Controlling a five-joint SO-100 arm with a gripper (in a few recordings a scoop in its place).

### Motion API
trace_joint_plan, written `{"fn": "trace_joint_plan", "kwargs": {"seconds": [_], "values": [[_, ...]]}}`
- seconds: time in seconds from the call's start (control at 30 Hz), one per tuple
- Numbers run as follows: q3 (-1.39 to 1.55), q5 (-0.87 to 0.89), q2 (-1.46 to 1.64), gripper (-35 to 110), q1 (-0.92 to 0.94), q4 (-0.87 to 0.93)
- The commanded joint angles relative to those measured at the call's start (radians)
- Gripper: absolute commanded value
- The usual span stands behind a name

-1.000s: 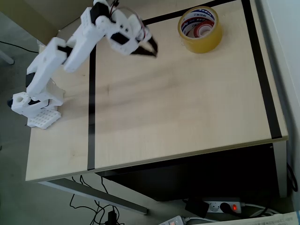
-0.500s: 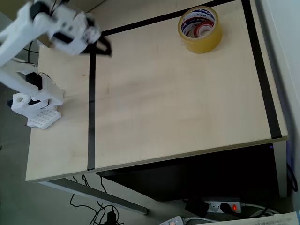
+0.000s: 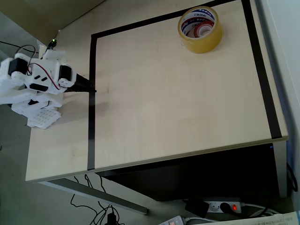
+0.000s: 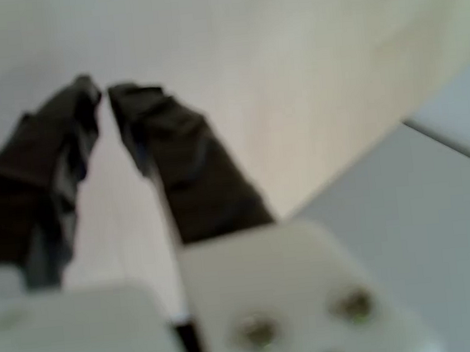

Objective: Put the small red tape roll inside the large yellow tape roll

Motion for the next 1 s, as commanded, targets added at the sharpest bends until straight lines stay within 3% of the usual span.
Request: {"fn": "trace_joint_plan", "kwargs": {"seconds": [0.0,0.37,0.97], "values": [[0.049,0.041,0.058,0,-0.02,0.02],[0.115,0.067,0.06,0,-0.152,0.06],[0.117,0.061,0.06,0,-0.054,0.06]]}}
